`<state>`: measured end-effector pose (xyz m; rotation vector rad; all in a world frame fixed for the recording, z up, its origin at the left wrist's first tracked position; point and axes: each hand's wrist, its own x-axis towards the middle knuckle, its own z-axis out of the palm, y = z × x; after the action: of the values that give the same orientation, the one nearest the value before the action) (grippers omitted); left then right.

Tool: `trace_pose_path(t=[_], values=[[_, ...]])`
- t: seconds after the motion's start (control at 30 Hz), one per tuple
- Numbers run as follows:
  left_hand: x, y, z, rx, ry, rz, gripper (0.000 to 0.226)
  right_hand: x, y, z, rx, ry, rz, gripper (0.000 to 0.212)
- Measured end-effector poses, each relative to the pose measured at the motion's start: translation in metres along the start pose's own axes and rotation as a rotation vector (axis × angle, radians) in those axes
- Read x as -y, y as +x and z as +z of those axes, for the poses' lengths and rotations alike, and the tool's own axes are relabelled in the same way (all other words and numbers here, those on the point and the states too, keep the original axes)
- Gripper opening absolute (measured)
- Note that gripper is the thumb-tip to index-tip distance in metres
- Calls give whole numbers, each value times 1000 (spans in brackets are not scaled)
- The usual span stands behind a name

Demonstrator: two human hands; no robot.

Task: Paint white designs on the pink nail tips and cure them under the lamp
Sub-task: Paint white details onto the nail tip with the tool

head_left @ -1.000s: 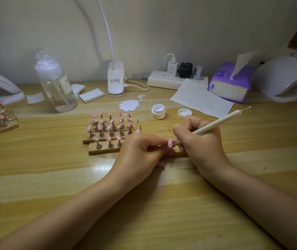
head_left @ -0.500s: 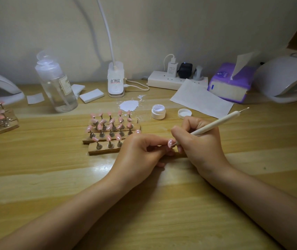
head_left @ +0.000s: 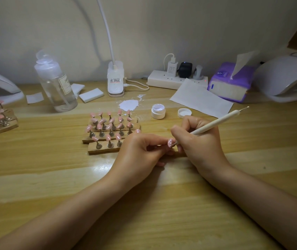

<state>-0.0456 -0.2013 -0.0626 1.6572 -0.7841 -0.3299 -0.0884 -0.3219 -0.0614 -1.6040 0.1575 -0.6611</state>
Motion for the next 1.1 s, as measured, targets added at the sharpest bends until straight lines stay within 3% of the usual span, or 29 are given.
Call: trace_pose_path(t=[0.2,0.4,0.53,0.73,0.9,1.1], values=[[1,-1,1,-26,-39,-30,24,0,3,-2,-142,105,-31,42],[-2,-2,-2,-23,-129,-59,9,4,6,-5,-266,249,105,48],[-5,-4,-4,-36,-160,-51,9,7,2,-3,-203,137,84,47],[-8,-5,-6,-54,-228,-40,9,7,-1,-13,4,38,-73,26],[-4,-6,-9,-81,-197,21,12,6,-4,-12,203,-116,-135,36],[-1,-5,-10,-102,-119,46,13,5,-7,-9,196,-157,-184,30]])
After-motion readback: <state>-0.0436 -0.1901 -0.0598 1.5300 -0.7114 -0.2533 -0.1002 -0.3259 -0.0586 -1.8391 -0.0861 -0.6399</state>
